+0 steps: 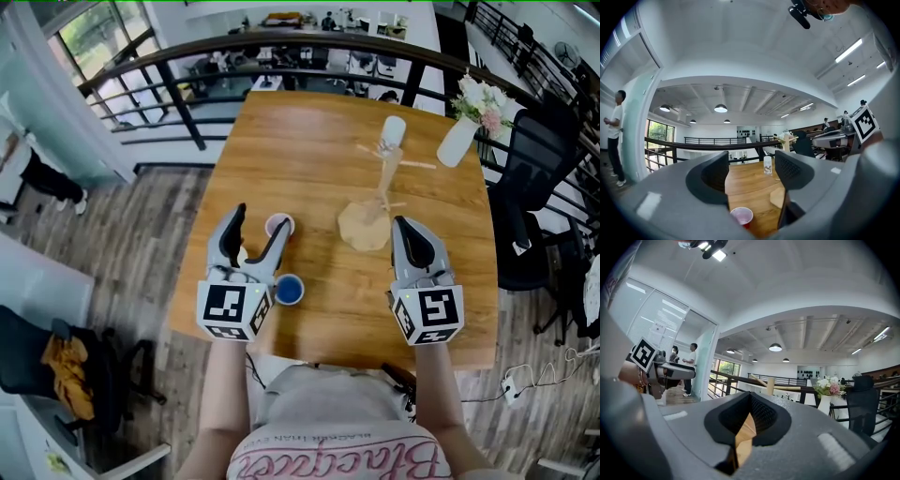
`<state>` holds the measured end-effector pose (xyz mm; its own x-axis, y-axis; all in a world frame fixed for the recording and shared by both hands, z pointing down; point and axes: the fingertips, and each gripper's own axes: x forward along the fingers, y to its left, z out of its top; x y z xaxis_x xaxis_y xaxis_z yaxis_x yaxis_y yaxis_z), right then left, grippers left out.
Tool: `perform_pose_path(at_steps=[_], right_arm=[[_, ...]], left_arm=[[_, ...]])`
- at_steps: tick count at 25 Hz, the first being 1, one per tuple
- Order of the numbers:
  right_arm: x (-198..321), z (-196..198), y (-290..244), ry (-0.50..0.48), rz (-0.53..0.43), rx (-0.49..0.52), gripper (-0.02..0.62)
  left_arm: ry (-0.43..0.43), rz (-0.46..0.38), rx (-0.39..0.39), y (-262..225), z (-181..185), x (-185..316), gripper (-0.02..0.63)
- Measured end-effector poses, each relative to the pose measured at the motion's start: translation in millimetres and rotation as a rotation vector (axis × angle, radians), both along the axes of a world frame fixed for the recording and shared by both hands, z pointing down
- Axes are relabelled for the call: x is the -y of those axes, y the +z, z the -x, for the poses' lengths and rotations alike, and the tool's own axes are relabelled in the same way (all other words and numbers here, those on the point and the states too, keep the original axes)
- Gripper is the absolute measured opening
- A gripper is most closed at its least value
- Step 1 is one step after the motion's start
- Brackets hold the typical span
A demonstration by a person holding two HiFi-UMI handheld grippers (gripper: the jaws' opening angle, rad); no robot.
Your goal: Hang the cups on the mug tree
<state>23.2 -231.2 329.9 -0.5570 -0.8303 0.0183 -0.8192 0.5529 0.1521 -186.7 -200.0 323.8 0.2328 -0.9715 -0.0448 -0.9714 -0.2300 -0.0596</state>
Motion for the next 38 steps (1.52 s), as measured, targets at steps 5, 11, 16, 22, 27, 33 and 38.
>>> perform_pose_path(at_steps=[5,11,16,22,27,33,38], right_arm=[[-7.5,-0.1,17.9,0.010,0.042,-0.017,0.002],[-17.4,0.3,48.5,0.025,0.116,-0.016,0.002],[-25.8,0.0,77.1,0.032,0.185,-0.022,0.002],[-32.0,0.2,102.4,0.035,0.244,-0.032,0.002],[-35.1,3.7,110.0,0.030,0.264,-0.041,0.002],[-38.8,4.7,113.4,0.032,0.272,-0.047,0.002],[-41.5,4.8,113.9,0.033,0.272,-0.060,0.002]], left_arm=[[0.017,0.056,0.003,25.4,-3.3,-2.8,0.314],[0.035,0.164,-0.009,69.7,-7.7,-12.1,0.313],[0.063,0.276,-0.022,113.5,-14.6,-27.8,0.313],[0.096,0.396,-0.011,160.7,-24.8,-44.6,0.316],[0.113,0.498,-0.008,194.5,-26.5,-56.2,0.327],[0.156,0.590,0.014,224.2,-32.6,-69.6,0.386],[0.153,0.636,0.045,251.4,-33.5,-72.7,0.408]])
